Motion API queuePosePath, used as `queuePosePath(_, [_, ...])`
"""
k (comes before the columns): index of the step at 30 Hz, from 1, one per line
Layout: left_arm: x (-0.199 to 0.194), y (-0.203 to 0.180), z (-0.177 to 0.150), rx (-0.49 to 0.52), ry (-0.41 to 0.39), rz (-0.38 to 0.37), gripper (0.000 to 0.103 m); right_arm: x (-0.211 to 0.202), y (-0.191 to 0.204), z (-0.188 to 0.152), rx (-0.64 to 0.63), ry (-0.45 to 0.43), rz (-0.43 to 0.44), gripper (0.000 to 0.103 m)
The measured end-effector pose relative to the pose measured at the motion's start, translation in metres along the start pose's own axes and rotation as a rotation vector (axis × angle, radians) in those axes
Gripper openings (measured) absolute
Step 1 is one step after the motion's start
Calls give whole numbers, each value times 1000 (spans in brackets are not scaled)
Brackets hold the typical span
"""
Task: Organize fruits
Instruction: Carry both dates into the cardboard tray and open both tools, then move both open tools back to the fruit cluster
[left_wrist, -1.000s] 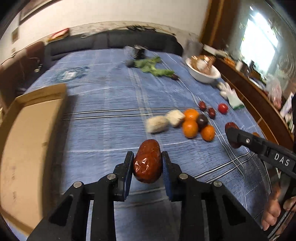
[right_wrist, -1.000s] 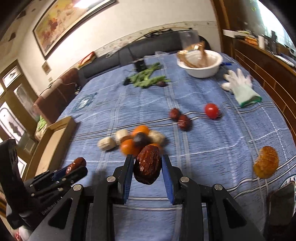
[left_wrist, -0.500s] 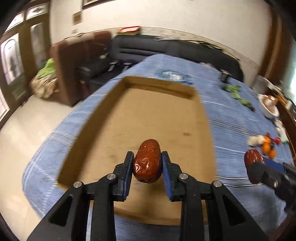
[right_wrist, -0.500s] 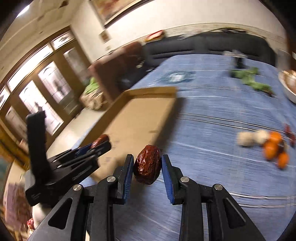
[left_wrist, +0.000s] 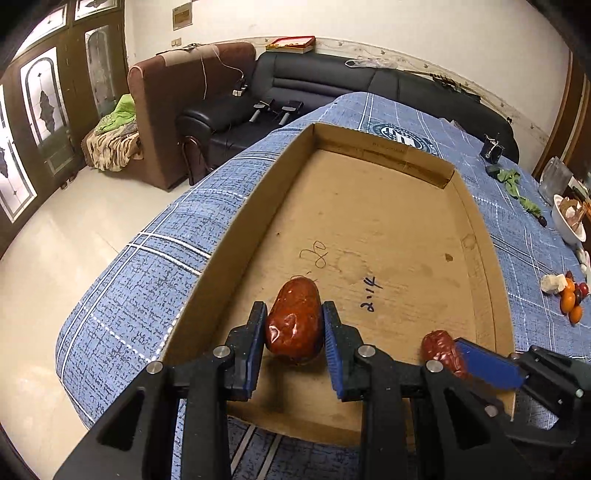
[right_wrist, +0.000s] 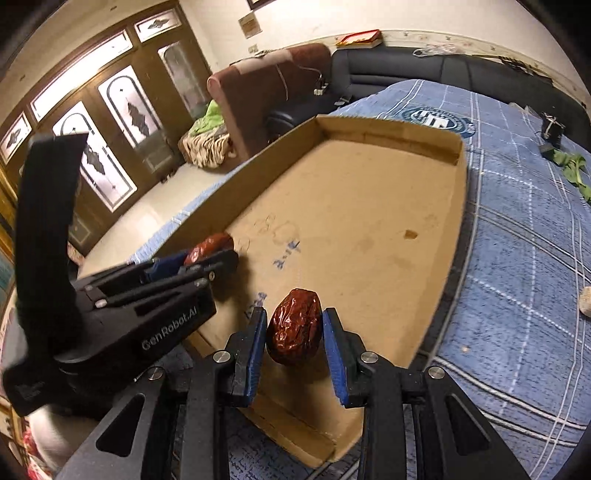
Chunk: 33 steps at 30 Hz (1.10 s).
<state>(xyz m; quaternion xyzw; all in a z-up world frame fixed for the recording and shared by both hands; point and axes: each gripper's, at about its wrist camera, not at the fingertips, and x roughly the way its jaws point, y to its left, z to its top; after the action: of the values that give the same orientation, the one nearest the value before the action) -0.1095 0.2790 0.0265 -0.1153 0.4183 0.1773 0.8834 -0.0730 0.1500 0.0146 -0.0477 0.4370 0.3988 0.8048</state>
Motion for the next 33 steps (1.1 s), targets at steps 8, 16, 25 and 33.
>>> queuePosePath(8, [-27,8,2,-3,-56,15,41,-8,3,1,10,-18,24,35])
queuePosePath(16, [-58,-13,-2,67,-116,83,49,-57,-25,-9,106,-117,7,35])
queuePosePath(25, [-83,-64,-13,185,-161,54,58,-119,-77,-50,245,-191,-82,36])
queuePosePath(33, [-86,-101,-17,243,-135,-63,62,-172,-155,-101,376,-212,-247,35])
